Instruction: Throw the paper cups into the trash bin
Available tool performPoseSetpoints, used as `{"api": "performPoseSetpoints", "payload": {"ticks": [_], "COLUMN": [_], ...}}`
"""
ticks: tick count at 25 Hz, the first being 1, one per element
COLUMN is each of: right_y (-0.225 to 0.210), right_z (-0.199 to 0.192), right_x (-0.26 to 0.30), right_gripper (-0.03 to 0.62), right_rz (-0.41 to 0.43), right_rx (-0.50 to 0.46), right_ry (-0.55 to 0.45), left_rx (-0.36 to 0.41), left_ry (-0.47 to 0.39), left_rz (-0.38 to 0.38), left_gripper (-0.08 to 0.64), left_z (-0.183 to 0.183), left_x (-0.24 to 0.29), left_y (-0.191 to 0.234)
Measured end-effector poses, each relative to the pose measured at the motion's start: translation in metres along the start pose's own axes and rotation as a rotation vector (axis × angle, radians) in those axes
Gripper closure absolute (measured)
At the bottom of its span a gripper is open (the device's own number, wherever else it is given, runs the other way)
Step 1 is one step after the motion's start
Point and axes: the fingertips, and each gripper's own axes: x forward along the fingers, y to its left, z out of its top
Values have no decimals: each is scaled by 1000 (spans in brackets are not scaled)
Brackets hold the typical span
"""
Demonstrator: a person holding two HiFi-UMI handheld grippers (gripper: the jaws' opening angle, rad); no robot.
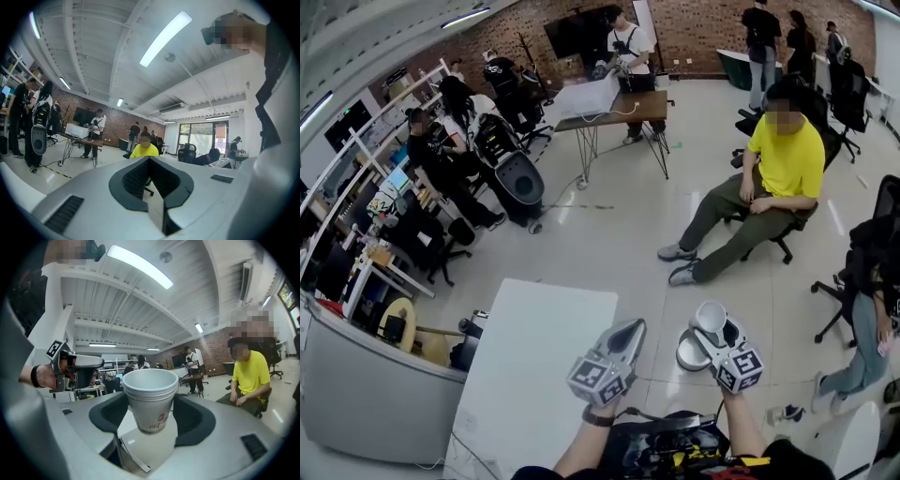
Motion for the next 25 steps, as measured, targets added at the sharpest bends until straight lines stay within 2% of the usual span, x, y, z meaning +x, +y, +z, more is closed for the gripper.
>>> {"api": "performPoseSetpoints", "payload": {"ticks": [10, 25], "right_y": [-29, -62], "right_z": [5, 32], "right_x": [-7, 29], "right_gripper": [276, 276], "right_rz": [-88, -183], "right_rx": [13, -34], "right_ry": [-30, -11], "left_rx": [17, -39], "left_ry": [26, -9], "left_rz": [-107, -199], "left_gripper": [558, 558], "left_z": [-4, 5], "left_x": [48, 111], "left_y": [-5, 42]}}
